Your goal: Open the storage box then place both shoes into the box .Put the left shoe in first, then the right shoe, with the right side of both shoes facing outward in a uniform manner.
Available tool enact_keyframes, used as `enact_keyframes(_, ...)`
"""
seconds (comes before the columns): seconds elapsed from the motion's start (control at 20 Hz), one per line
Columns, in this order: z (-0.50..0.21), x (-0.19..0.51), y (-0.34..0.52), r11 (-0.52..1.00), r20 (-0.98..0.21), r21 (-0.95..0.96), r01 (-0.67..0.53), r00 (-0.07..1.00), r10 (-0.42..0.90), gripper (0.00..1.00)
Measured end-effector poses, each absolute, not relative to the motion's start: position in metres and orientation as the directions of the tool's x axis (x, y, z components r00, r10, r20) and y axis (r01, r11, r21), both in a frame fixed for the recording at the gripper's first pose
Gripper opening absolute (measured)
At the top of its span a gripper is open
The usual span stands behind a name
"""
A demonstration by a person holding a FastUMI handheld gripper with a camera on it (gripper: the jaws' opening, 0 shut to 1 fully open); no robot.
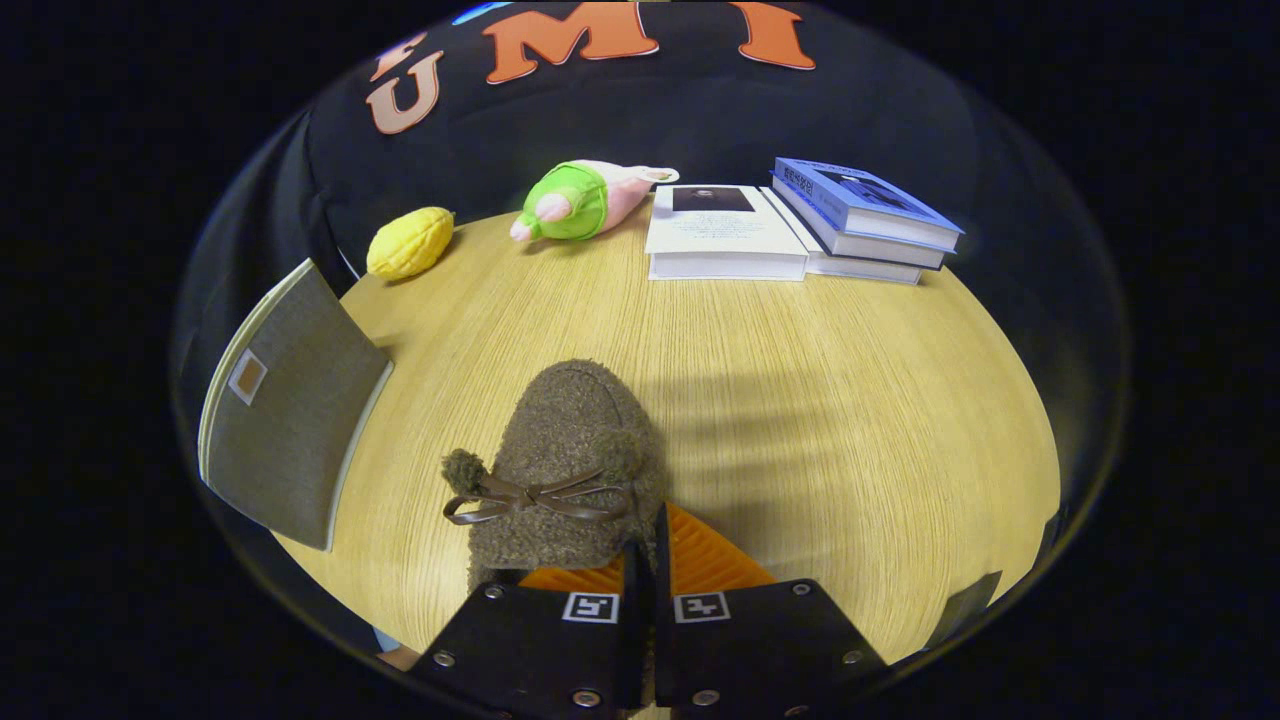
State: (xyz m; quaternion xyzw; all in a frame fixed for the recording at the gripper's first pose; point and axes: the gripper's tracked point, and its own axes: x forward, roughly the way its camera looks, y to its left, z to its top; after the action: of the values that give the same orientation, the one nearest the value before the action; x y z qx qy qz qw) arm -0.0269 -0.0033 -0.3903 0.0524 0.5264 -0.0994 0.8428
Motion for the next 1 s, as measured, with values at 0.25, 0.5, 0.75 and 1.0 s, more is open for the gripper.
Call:
enact_keyframes(0.25, -0.342, 0.000, 0.017, 0.968, -0.858, 0.041, 0.248, 0.506, -0.093, 0.05)
enact_keyframes(0.5, -0.295, 0.022, 0.058, 0.970, -0.837, 0.090, 0.224, 0.545, -0.048, 0.05)
enact_keyframes(0.75, -0.265, 0.050, 0.122, 0.972, -0.810, 0.173, 0.161, 0.584, 0.048, 0.05)
enact_keyframes(1.0, -0.247, 0.075, 0.177, 0.963, -0.795, 0.243, 0.116, 0.593, 0.129, 0.05)
